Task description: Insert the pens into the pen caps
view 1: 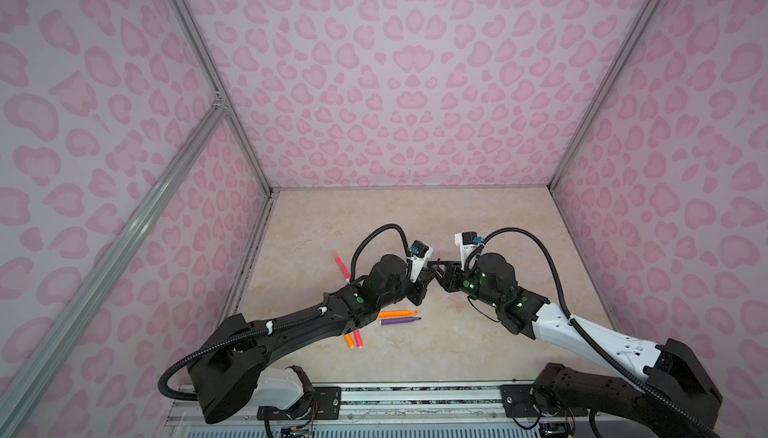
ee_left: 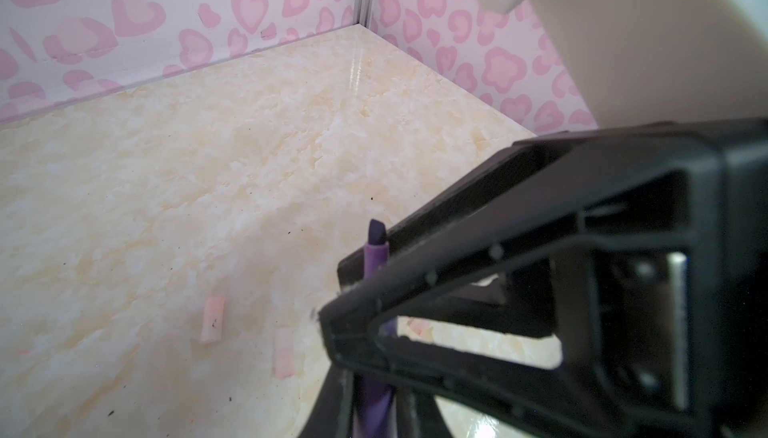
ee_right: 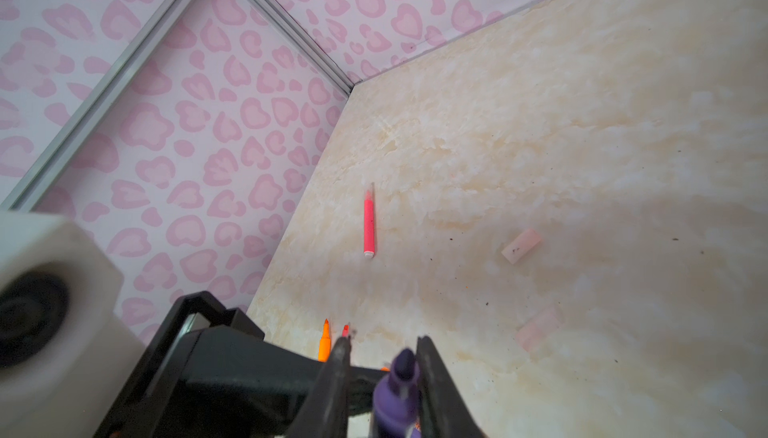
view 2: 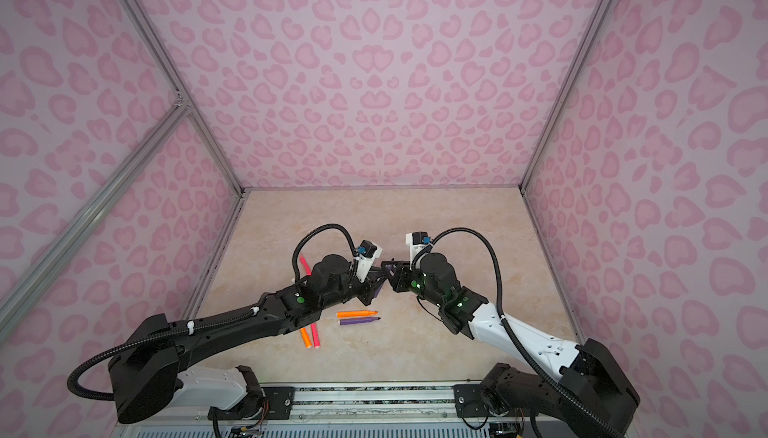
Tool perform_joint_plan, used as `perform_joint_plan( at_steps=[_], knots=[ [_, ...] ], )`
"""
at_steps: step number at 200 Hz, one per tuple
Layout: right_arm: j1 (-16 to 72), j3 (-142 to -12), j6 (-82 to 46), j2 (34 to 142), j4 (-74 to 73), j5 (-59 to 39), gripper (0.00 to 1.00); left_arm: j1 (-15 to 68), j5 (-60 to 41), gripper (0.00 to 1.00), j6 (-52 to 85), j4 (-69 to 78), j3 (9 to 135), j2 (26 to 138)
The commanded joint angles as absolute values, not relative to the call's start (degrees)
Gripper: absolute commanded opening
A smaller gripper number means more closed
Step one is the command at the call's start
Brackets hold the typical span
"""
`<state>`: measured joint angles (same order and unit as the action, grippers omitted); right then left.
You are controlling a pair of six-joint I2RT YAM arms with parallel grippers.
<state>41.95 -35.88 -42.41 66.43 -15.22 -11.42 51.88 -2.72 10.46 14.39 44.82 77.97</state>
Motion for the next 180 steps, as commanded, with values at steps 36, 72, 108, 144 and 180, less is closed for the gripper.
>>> perform_joint_plan(
  at_steps=[36,72,108,144,180],
  knots=[
    [43.15,-35.73,-43.21,67.10,-14.15,-12.21,0.17,52.03,-1.55,0.04,11.47,18.90,44.65,76.99],
    [43.07,-35.69,-42.98,66.82,-13.24,-10.86,0.12,52.03,0.26,0.04,11.64,18.55,44.63,76.90],
    [43.04,-35.73,-42.80,65.71,-12.62,-10.32,0.09,52.05,-0.75,0.16,11.83,18.39,44.95,77.26],
    [43.03,-35.12,-42.81,64.52,-12.25,-8.18,0.08,52.08,-0.34,0.27,11.65,18.32,45.03,77.67],
    [43.02,-35.07,-42.61,63.73,-12.13,-8.70,0.08,52.03,-0.91,0.29,11.67,17.75,45.74,78.55]
  ],
)
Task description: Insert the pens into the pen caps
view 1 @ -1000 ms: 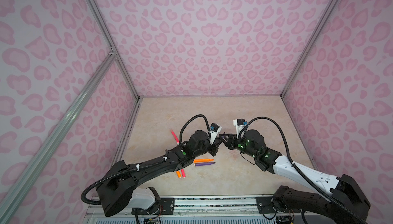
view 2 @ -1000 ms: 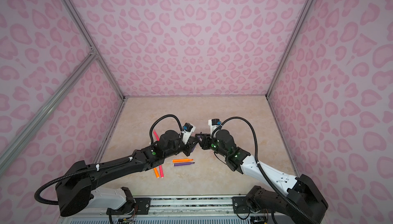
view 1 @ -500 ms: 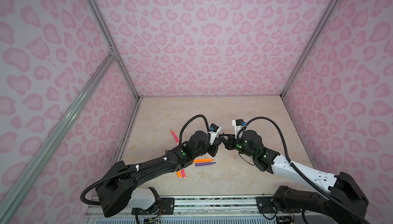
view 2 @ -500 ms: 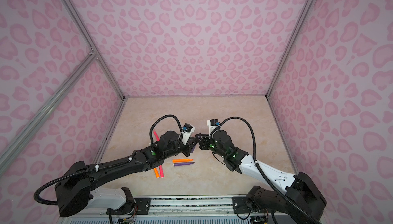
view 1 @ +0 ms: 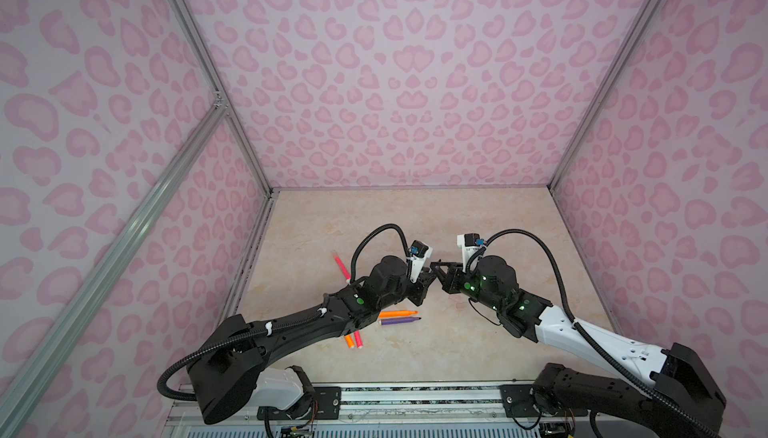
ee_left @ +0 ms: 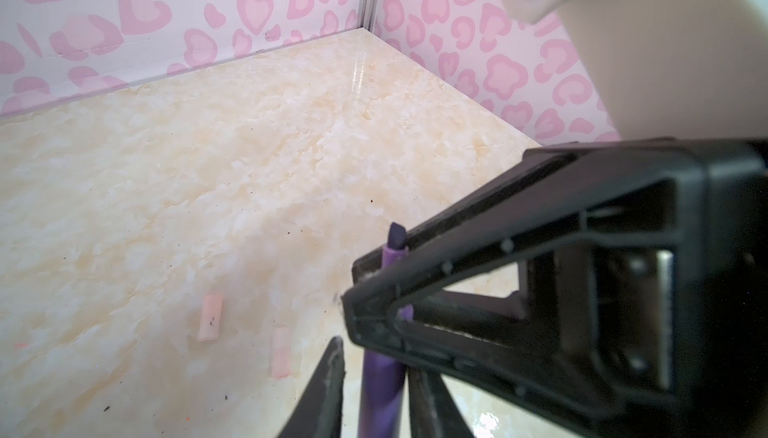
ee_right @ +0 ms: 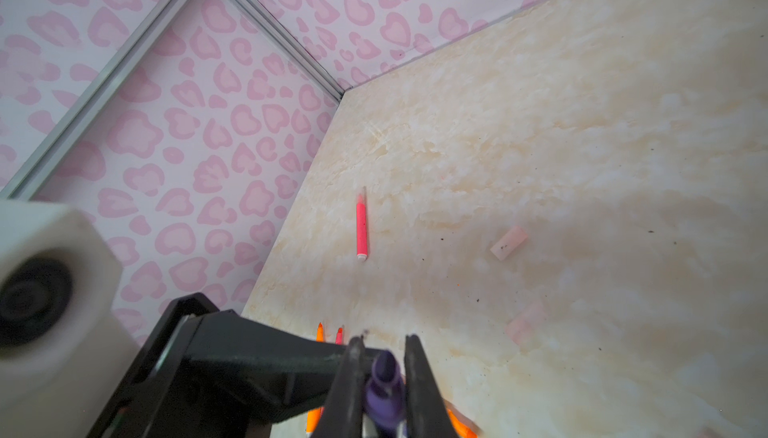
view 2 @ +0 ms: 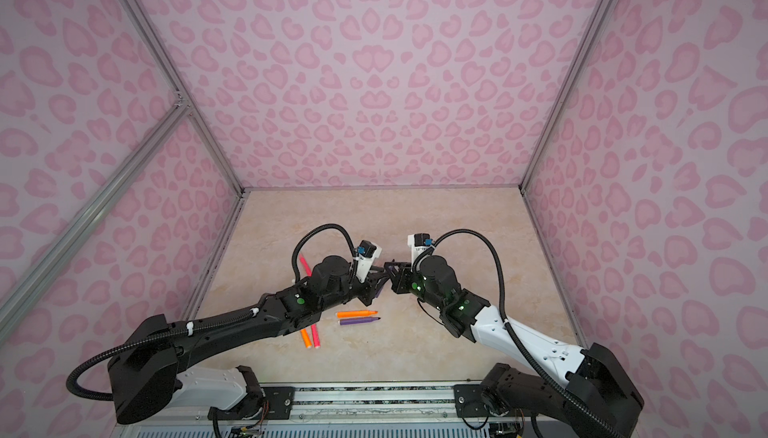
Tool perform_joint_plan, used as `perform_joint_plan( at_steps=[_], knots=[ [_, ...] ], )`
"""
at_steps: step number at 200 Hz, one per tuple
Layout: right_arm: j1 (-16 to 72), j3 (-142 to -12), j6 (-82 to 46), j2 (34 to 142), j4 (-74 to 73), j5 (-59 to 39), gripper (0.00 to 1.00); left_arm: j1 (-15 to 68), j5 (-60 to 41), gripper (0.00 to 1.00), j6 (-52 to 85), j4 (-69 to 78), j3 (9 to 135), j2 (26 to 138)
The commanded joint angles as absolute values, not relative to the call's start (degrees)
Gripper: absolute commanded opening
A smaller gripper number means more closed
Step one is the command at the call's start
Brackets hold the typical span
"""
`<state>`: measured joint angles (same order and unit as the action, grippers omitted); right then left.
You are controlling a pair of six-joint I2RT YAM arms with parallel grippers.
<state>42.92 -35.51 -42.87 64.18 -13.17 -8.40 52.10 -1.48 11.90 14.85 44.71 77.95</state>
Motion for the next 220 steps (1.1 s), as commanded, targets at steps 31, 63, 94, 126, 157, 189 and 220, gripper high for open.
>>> perform_joint_plan(
  at_steps=[31,63,94,126,157,189,220],
  knots=[
    [43.00,-34.68,-42.63,62.84,-12.44,-8.22,0.08,52.08,-1.50,0.32,11.67,17.45,46.36,79.43],
    [43.07,-34.63,-42.54,62.58,-12.78,-8.87,0.08,52.03,-1.84,0.32,11.58,17.29,46.60,79.80],
    [43.06,-34.54,-42.54,62.74,-13.10,-9.37,0.08,52.03,-2.18,0.30,11.66,17.23,46.71,79.90],
    [43.07,-34.72,-42.45,62.93,-13.12,-9.71,0.08,52.10,-2.64,0.25,11.57,17.12,46.82,80.12],
    [43.04,-34.72,-42.45,62.92,-13.13,-9.80,0.08,52.05,-2.75,0.16,11.54,17.14,46.92,80.13],
    [43.07,-34.73,-42.36,62.84,-13.16,-9.79,0.10,52.03,-2.50,0.07,11.91,16.88,47.19,80.32],
    [43.07,-34.63,-42.15,62.75,-13.23,-9.62,0.18,52.04,-1.90,0.04,12.15,16.77,47.14,80.20]
  ],
)
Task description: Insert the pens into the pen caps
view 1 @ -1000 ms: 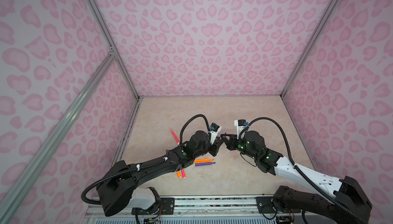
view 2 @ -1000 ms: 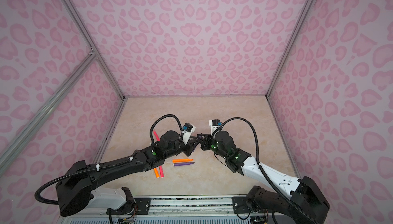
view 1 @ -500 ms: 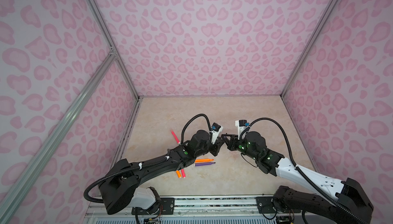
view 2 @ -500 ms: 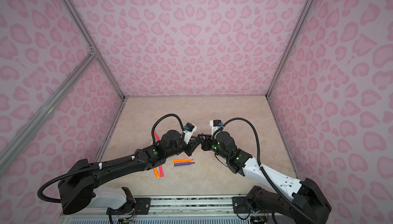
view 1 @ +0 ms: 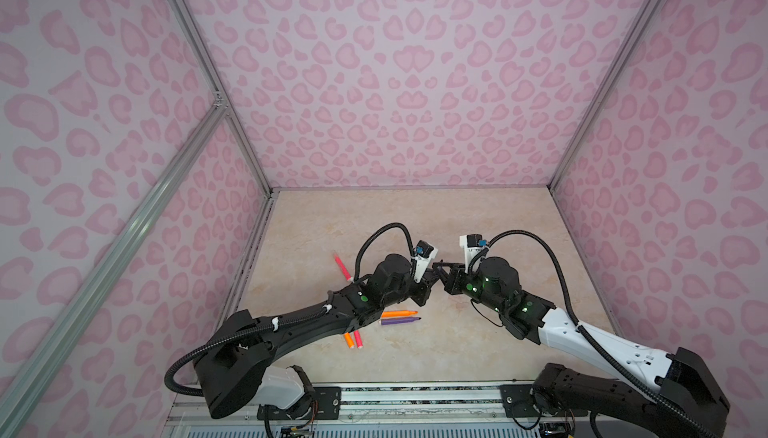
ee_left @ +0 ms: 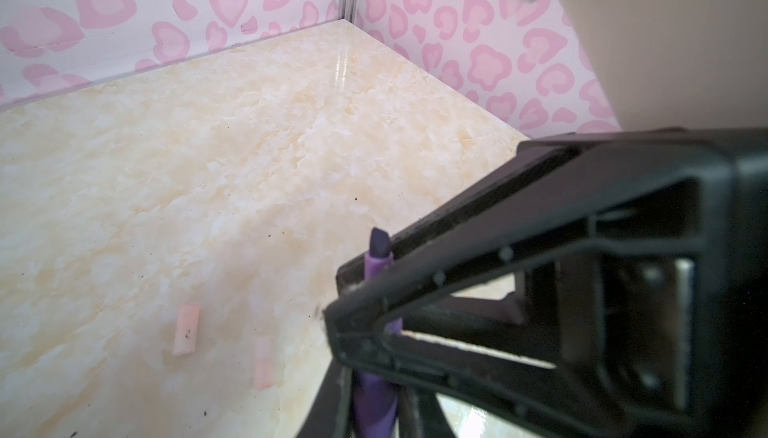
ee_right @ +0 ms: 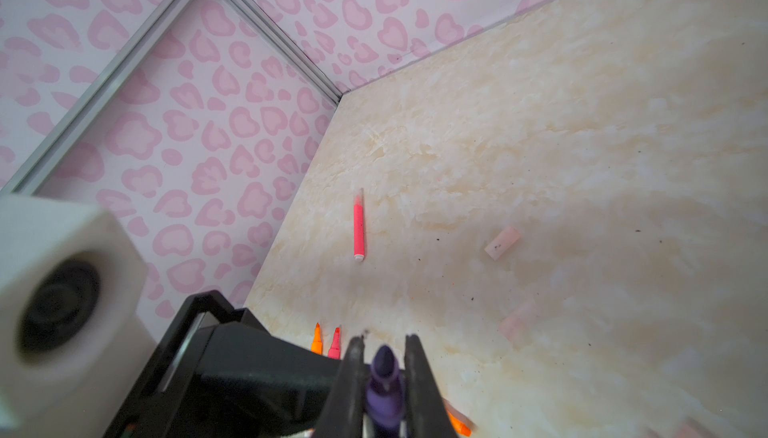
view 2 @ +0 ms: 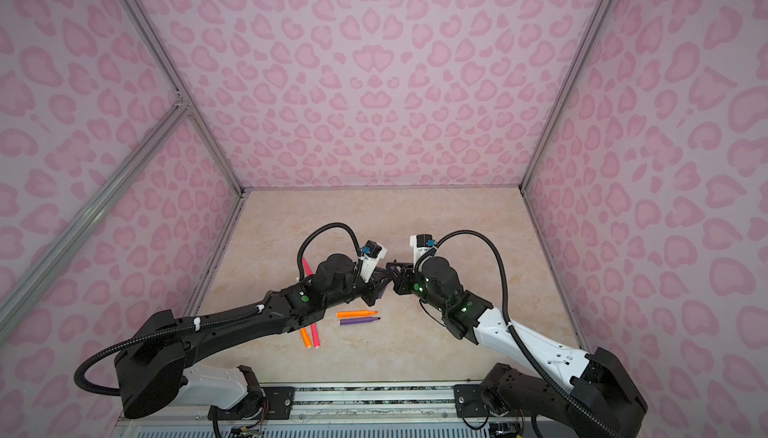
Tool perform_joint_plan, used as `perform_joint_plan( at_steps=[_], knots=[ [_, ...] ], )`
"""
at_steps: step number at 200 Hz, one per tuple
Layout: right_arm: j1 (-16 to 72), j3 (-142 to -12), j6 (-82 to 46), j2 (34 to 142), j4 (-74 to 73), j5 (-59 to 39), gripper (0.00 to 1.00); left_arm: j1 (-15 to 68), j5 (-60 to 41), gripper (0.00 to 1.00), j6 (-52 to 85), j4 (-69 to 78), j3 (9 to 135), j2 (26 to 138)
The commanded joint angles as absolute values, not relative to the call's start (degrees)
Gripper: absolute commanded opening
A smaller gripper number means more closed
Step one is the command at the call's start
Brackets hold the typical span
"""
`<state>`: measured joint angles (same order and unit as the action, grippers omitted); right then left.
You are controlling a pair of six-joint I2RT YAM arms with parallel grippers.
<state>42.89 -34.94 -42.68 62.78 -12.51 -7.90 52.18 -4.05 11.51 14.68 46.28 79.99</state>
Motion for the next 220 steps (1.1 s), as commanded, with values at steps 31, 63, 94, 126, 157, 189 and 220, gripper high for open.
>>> perform_joint_plan(
  at_steps=[31,63,94,126,157,189,220],
  knots=[
    [43.06,-34.63,-41.14,61.69,-12.39,-7.97,0.58,51.45,0.59,0.04,13.89,17.23,46.48,79.41],
    [43.05,-33.83,-39.83,58.81,-10.28,-2.20,0.78,48.46,8.54,0.04,18.04,17.53,43.74,76.66],
    [43.07,-32.44,-40.18,56.54,-9.47,1.60,0.78,45.83,27.71,0.04,24.91,16.72,38.43,71.03],
    [42.94,-34.18,-41.97,59.27,-2.72,9.68,0.75,41.28,40.63,0.04,33.01,7.57,37.42,69.84],
    [42.71,-43.29,-42.90,70.53,7.65,9.54,0.69,39.73,31.76,0.04,31.83,6.34,39.71,71.78],
    [42.30,-56.49,-40.76,87.33,19.87,5.04,0.62,39.65,30.26,0.04,30.58,6.56,40.54,72.94],
    [42.28,-67.12,-37.70,102.69,27.34,-1.05,0.55,39.62,27.32,0.04,29.69,7.40,40.33,72.30]
  ],
)
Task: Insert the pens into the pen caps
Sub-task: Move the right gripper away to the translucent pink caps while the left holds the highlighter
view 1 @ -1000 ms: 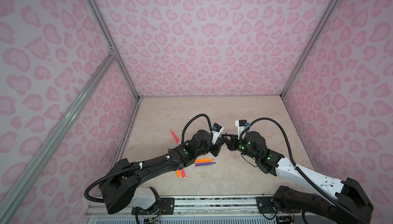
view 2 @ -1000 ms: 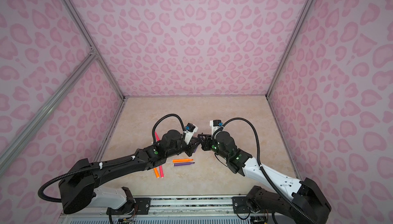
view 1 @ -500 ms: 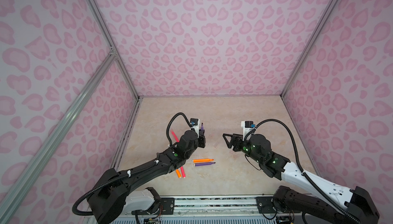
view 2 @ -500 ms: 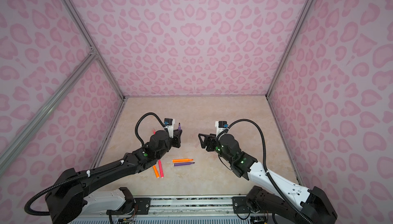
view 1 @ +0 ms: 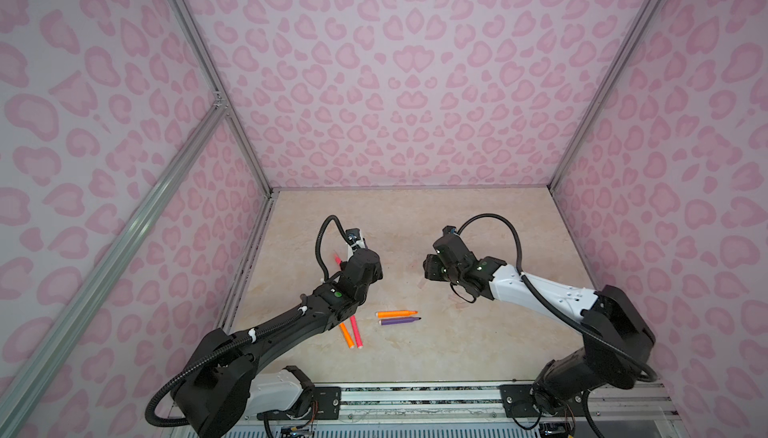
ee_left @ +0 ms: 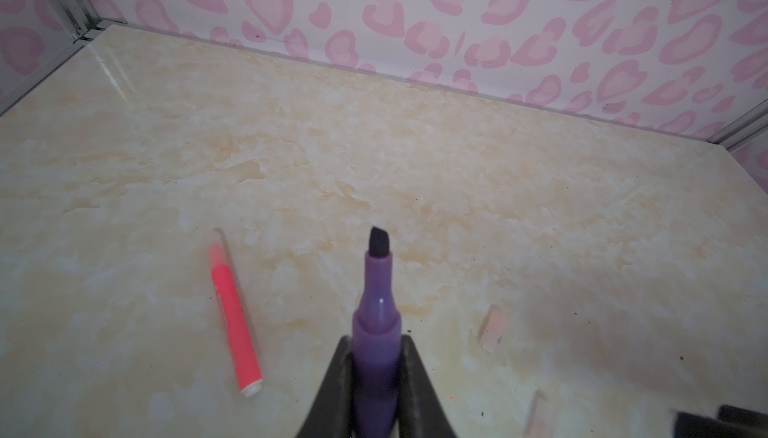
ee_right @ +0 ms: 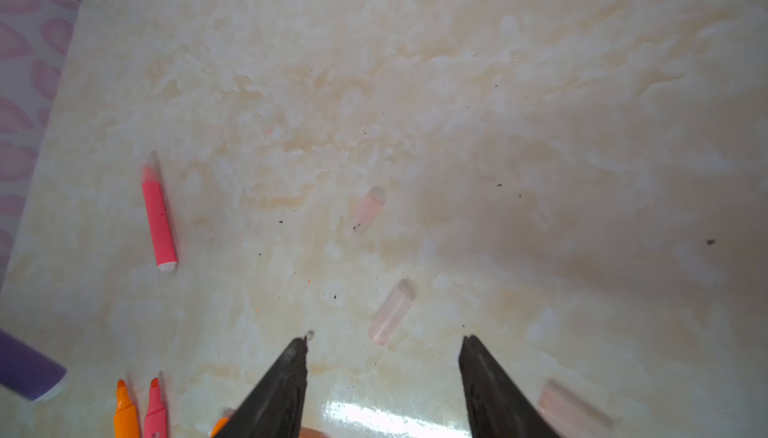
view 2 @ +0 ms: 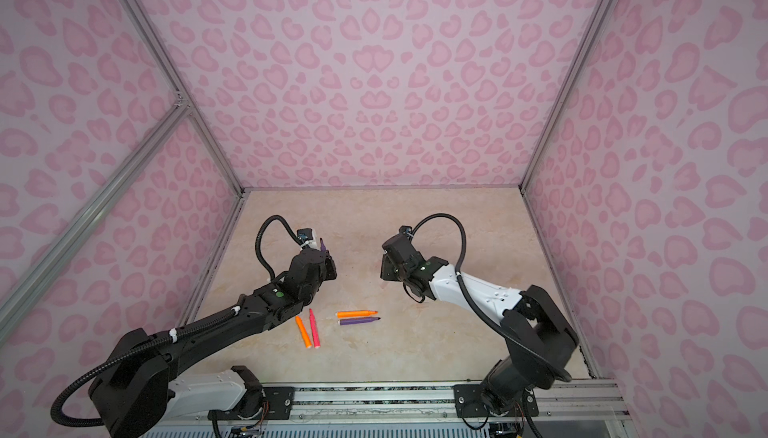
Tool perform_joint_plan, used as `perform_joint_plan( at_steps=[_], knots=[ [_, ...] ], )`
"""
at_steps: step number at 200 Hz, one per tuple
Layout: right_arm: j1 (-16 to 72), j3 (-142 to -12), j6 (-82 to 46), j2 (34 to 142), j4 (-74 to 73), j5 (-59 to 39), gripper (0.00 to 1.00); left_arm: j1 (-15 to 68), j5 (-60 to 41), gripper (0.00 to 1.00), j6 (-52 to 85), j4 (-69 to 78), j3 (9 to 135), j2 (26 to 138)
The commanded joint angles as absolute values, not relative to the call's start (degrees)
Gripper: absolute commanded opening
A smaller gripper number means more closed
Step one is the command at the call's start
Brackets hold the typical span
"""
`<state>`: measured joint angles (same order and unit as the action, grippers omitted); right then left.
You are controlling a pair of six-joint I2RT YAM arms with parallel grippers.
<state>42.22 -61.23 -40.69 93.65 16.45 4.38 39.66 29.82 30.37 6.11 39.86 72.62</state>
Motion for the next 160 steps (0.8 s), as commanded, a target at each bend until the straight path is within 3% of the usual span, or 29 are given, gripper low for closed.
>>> perform_joint_plan(
  at_steps=[1,85,117,160],
  knots=[
    [42.28,-67.40,-37.66,103.07,27.51,-1.14,0.55,39.63,27.20,0.04,29.65,7.48,40.29,72.27],
    [43.85,-73.34,-36.30,112.54,31.56,1.94,0.55,39.61,24.95,0.04,28.53,7.77,40.63,71.72],
    [43.95,-73.75,-36.78,113.72,32.52,3.33,0.40,39.66,24.11,0.04,28.72,7.47,41.08,71.96],
    [44.12,-72.77,-37.62,112.94,32.43,5.51,0.39,39.62,24.13,0.04,28.39,7.78,40.63,71.11]
  ],
)
